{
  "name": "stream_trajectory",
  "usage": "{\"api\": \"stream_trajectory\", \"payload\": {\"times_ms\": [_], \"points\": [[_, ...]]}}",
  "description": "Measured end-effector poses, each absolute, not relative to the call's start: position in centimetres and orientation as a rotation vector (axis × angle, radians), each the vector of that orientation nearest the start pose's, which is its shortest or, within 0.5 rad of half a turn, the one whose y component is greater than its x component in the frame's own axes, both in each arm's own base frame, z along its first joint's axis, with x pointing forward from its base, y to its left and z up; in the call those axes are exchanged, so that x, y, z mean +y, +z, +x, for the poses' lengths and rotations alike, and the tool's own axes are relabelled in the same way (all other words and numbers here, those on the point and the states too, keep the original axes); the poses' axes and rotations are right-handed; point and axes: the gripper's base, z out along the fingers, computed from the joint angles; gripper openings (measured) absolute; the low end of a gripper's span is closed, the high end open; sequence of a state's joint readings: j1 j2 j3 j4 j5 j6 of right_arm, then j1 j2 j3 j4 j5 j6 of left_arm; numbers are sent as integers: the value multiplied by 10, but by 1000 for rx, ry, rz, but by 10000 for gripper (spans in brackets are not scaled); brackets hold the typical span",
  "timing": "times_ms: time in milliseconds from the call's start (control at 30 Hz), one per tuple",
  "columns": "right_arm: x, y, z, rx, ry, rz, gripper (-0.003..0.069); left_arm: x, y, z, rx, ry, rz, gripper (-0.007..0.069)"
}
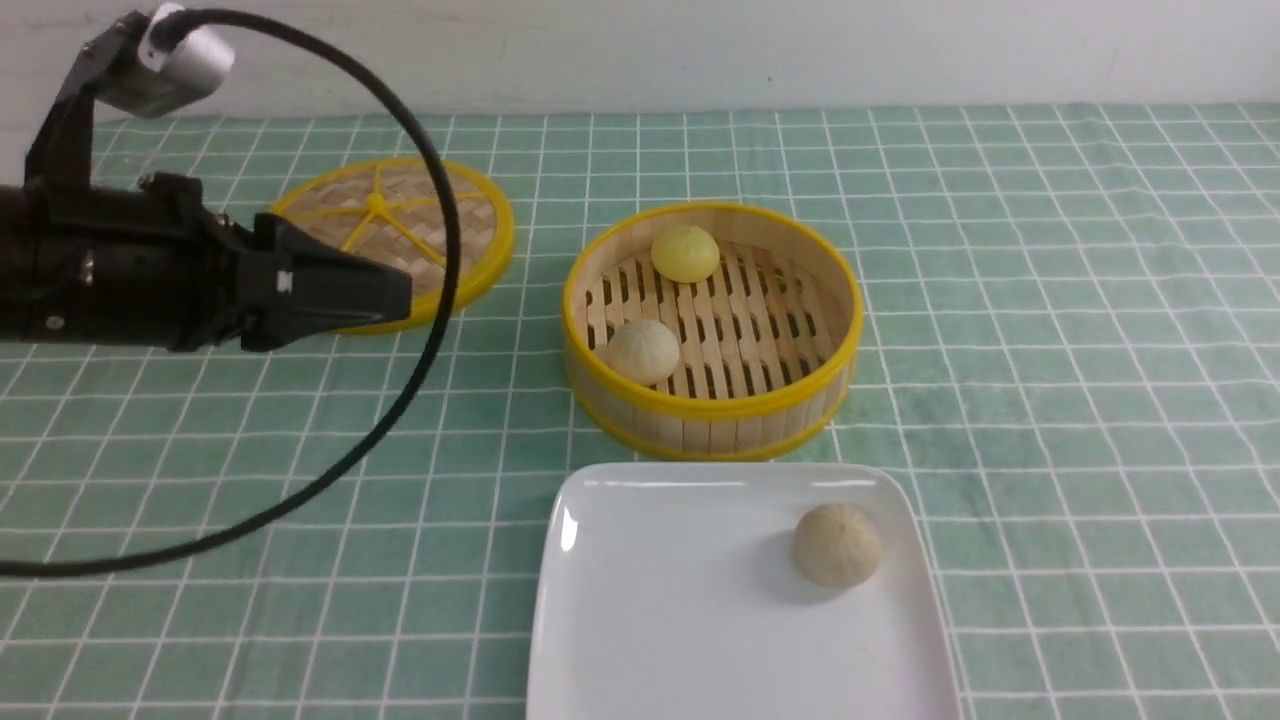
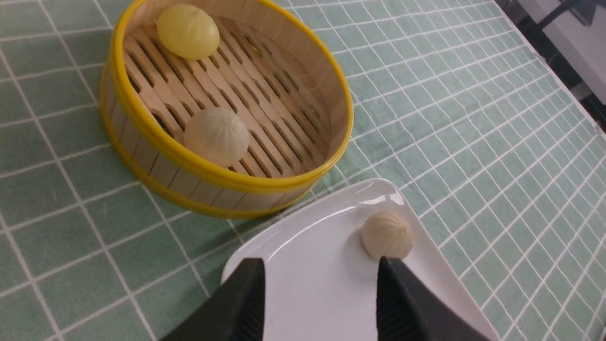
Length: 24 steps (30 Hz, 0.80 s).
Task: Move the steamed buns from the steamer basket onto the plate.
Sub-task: Use the left arm to grab the steamed stuffed bun that is closest to it
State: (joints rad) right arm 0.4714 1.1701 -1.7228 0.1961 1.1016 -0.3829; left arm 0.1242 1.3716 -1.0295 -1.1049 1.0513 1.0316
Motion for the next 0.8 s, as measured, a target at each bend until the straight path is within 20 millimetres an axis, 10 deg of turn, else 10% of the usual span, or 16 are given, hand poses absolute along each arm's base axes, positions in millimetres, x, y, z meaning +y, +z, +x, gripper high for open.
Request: {"api": "stream_trajectory", "payload": {"times_ms": [433,800], "points": [[93,519,157,1963,256,-840,390,-85,383,312,2392,-598,516,348],[97,487,170,2084,217,-877,390,-151,314,373,2531,-484,756,349]]}}
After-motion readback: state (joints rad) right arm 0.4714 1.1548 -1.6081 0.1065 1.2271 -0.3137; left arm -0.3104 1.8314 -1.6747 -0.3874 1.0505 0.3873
